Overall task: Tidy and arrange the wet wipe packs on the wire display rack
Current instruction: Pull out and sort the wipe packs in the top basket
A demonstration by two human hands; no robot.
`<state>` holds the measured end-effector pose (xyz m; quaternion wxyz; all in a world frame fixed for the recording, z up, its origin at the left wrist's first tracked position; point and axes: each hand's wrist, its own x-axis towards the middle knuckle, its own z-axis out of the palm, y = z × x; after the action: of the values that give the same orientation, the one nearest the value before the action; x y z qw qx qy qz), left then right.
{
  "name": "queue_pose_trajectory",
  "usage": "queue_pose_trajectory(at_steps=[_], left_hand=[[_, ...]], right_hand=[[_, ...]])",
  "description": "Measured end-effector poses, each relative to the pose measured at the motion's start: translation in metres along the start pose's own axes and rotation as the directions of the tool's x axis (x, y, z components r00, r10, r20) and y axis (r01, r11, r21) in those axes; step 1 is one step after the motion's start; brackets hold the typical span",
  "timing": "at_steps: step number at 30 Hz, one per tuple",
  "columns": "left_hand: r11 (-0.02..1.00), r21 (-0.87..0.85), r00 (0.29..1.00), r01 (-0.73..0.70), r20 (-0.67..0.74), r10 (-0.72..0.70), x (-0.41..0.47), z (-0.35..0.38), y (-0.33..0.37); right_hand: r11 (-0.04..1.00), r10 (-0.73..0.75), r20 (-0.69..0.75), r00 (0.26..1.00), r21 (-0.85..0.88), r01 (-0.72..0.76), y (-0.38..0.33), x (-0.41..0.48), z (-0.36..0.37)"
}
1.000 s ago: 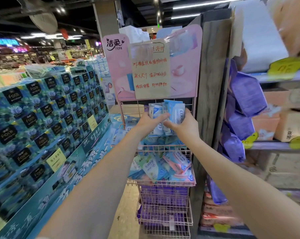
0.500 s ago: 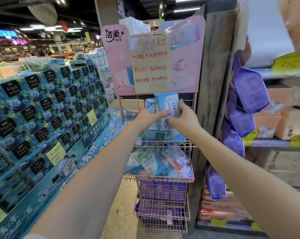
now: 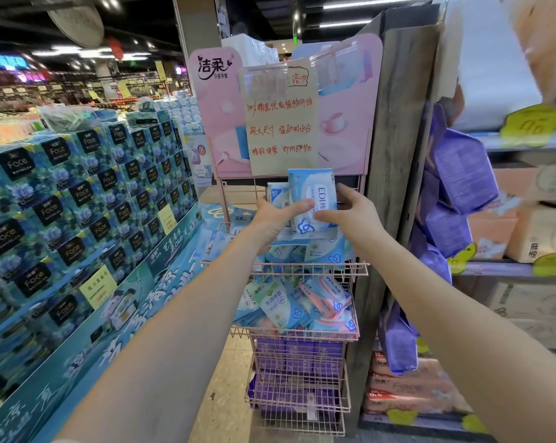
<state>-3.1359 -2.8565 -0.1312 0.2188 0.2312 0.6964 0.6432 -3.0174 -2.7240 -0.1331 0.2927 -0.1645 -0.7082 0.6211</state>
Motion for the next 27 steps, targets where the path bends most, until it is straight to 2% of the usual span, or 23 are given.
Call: queue_pose_trajectory(at_steps=[4, 7, 10, 12, 14, 17, 20, 25, 27], left_hand=[[1.0, -0.008, 1.0, 0.002, -0.01, -0.002, 0.005, -0.003, -0.009], [0.998, -0.061, 1.0, 0.021, -0.001, -0.021, 0.003, -0.004, -0.007], [0.983, -0.154, 0.995, 0.102, 0.013, -0.102, 0.015, -0.007, -0.007], [0.982, -0.121, 0.987, 0.143, -0.056, -0.151, 0.022, -0.008, -0.009], [0.992, -0.043, 0.985, 0.122, -0.12, -0.127, 0.017, -0.006, -0.005], [0.994, -0.008, 0.984, 0.108, -0.14, -0.108, 0.017, -0.007, -0.006], [0.996, -0.043, 0.986, 0.078, -0.144, -0.083, 0.02, -0.01, -0.011], [0.995, -0.089, 0.991, 0.049, -0.119, -0.059, 0.032, -0.011, -0.019], [0.995, -0.093, 0.986, 0.042, -0.158, -0.056, 0.036, -0.01, -0.023]], right_hand=[[0.998, 0.016, 0.091, 0.996, 0.051, -0.02, 0.007, -0.001, 0.003], [0.99, 0.032, 0.09, 0.995, 0.132, -0.044, 0.012, -0.002, 0.007], [0.98, 0.04, 0.065, 0.997, 0.191, -0.052, 0.015, -0.001, 0.008], [0.977, 0.041, 0.051, 0.998, 0.209, -0.05, 0.016, -0.001, 0.009], [0.975, 0.031, 0.044, 0.999, 0.219, -0.04, 0.016, -0.003, 0.009], [0.964, 0.012, 0.038, 0.999, 0.265, -0.022, 0.012, -0.005, 0.006], [0.95, -0.002, 0.07, 0.998, 0.31, -0.02, 0.005, -0.005, 0.002], [0.988, -0.047, 0.084, 0.995, 0.152, 0.034, 0.001, -0.008, 0.015], [0.992, -0.045, 0.071, 0.996, 0.119, 0.037, 0.007, -0.008, 0.02]])
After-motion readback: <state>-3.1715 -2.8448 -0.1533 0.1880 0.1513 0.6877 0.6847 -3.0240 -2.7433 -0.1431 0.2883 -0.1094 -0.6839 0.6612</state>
